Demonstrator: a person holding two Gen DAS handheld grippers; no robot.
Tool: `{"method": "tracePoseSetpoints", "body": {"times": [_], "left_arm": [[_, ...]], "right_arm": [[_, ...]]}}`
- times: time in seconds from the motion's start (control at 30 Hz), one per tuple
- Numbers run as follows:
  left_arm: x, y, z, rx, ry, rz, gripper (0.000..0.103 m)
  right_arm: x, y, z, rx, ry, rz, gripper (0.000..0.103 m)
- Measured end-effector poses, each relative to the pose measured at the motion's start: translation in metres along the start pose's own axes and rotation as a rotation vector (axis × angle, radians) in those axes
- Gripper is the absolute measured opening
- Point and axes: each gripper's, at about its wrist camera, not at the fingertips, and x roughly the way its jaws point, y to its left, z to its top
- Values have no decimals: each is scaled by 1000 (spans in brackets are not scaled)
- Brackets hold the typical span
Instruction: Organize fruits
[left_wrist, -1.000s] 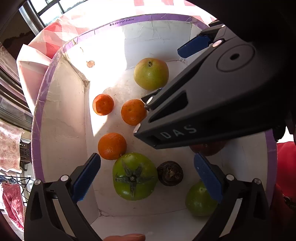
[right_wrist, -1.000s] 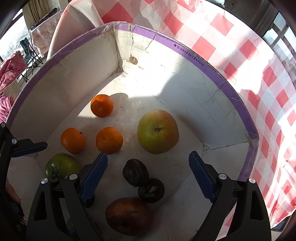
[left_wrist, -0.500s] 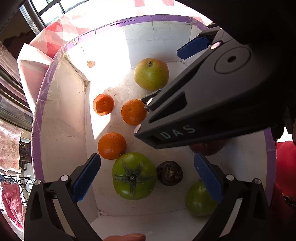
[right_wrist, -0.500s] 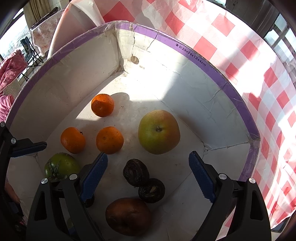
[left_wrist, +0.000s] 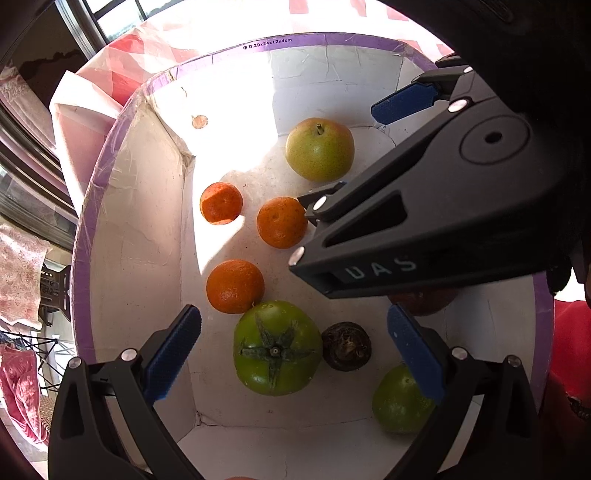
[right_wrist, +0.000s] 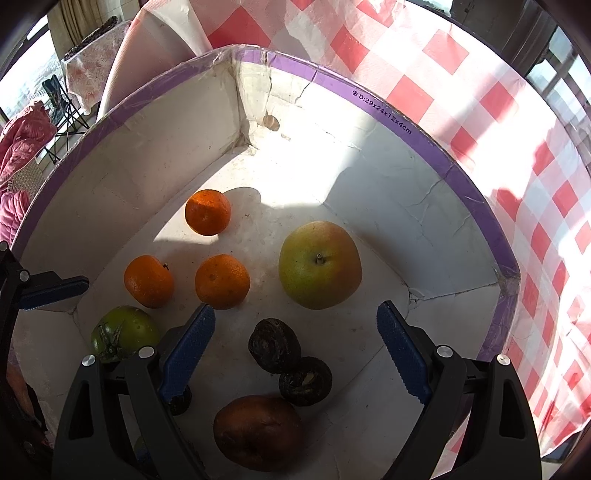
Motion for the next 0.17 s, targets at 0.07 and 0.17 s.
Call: {"method": "tracePoseSetpoints", "body": {"times": [0.07,0.17], "left_arm": [[-4,1,0,-7,-8,45,101],[-27,5,9,-49,-63,119,101]], "right_arm": [[-3,-2,-1,2,-13,9,86],[-21,-8,-3,28,-104,20,86]]}}
